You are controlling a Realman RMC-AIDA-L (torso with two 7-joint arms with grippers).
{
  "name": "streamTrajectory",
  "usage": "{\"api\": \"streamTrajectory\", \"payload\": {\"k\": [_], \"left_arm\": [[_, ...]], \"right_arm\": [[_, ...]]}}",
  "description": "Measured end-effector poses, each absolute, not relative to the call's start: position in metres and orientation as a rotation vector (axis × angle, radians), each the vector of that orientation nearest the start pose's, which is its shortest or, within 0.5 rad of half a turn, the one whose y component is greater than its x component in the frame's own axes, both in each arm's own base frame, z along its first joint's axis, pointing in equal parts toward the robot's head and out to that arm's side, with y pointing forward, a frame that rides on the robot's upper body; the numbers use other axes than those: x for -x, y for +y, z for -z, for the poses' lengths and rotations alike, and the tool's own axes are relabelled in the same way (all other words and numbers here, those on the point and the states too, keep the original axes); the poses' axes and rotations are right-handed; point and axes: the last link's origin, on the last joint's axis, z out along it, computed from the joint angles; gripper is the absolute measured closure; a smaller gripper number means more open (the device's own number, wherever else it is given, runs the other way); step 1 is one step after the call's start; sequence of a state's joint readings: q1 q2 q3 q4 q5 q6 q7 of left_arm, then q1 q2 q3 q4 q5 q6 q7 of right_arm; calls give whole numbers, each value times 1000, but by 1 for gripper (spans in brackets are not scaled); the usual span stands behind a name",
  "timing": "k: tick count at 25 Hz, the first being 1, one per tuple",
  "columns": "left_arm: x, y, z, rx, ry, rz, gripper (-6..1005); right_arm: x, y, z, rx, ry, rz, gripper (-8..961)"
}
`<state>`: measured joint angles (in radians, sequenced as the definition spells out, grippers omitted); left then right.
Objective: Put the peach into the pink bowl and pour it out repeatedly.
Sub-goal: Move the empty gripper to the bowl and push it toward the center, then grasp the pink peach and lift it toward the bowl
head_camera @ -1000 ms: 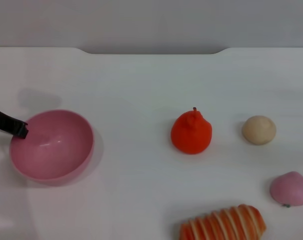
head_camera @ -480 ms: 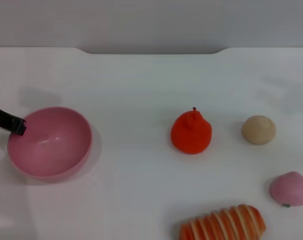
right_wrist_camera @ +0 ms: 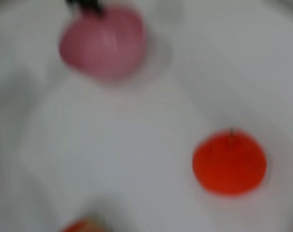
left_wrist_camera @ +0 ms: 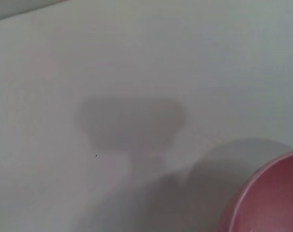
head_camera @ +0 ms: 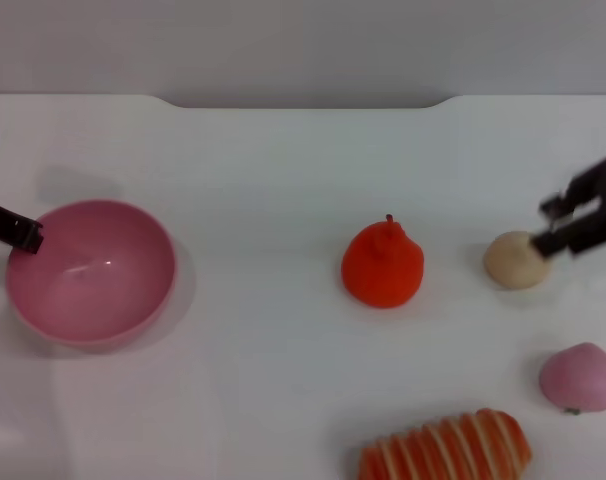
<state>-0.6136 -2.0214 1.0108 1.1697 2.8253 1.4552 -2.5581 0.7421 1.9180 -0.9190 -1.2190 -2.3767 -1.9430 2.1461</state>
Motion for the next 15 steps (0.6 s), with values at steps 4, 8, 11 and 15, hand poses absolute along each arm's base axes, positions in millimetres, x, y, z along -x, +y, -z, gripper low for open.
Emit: {"api": "streamTrajectory", "payload": {"k": [4, 8, 11, 15], "left_arm": [[266, 386, -77, 2165, -1229, -449, 959], [251, 388, -73, 2228, -1207, -428, 959], [231, 390, -70, 2288, -1172, -400, 959], [207, 391, -73, 2343, -1124, -371, 959]], "right_arm": [[-178, 359, -69, 2913, 760, 500, 485], [-186, 358, -39, 2861, 755, 693, 487], [-197, 358, -23, 2834, 752, 829, 487], [-206, 354, -9, 2848, 770, 925, 488]]}}
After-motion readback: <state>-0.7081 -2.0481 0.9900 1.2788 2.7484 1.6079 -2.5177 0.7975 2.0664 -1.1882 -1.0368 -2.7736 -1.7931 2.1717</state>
